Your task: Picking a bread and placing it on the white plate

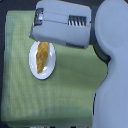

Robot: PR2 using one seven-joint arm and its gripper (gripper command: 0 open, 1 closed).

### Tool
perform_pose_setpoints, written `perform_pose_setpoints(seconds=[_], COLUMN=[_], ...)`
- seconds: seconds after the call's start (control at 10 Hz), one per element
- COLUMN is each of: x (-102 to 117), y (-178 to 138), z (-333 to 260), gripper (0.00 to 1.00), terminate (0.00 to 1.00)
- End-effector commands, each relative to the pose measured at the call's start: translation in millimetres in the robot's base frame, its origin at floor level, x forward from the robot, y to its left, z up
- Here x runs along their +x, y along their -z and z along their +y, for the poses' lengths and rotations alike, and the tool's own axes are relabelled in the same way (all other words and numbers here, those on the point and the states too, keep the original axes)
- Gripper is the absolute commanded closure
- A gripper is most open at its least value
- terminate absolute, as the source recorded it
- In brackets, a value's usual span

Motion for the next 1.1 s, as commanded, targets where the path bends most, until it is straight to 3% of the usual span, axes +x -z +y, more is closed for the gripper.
perform_pose_setpoints(seconds=[0.0,0.2,0.6,1.0], x=[-3,-10,-23,-22], y=[-75,-77,-75,-73], z=[-49,-70,-172,-233], gripper=[0.0,0.0,0.0,0.0], terminate=[0.0,0.0,0.0,0.0])
